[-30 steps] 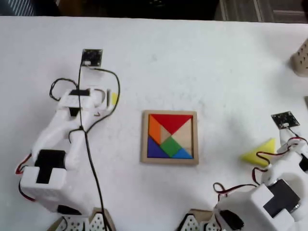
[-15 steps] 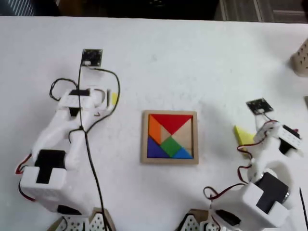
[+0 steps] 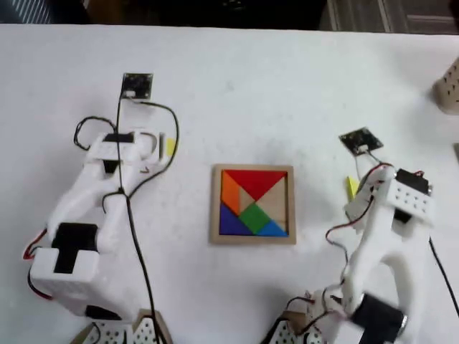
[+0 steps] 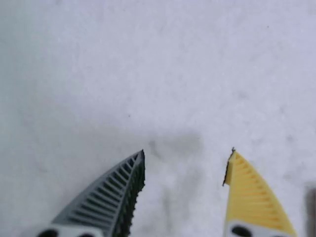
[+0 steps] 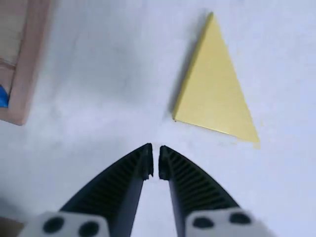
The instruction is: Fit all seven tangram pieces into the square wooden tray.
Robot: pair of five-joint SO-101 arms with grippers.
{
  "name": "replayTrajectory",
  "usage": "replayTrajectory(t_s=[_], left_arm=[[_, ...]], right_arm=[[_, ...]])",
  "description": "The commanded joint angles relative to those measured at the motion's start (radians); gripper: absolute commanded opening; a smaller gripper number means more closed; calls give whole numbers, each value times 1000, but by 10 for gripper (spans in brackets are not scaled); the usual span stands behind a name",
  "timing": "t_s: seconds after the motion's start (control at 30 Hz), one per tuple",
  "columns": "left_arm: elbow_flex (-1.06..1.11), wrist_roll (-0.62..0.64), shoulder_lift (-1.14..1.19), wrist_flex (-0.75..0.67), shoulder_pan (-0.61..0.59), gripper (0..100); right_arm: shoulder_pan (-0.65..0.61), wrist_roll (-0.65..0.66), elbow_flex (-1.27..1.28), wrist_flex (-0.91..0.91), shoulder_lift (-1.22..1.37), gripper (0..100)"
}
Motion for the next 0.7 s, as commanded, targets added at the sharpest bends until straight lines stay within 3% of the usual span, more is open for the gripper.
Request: replayTrajectory(t_s=[0.0, 0.13, 0.5, 0.67], left_arm=[[-43, 8, -5, 5, -16, 286], [-43, 8, -5, 6, -16, 285], [-43, 8, -4, 6, -16, 286], [-43, 8, -4, 6, -16, 286]], right_arm=[[25, 6, -25, 13, -128, 167], [38, 150, -25, 12, -111, 309], [30, 388, -144, -94, 232, 318], [30, 431, -244, -91, 355, 319]])
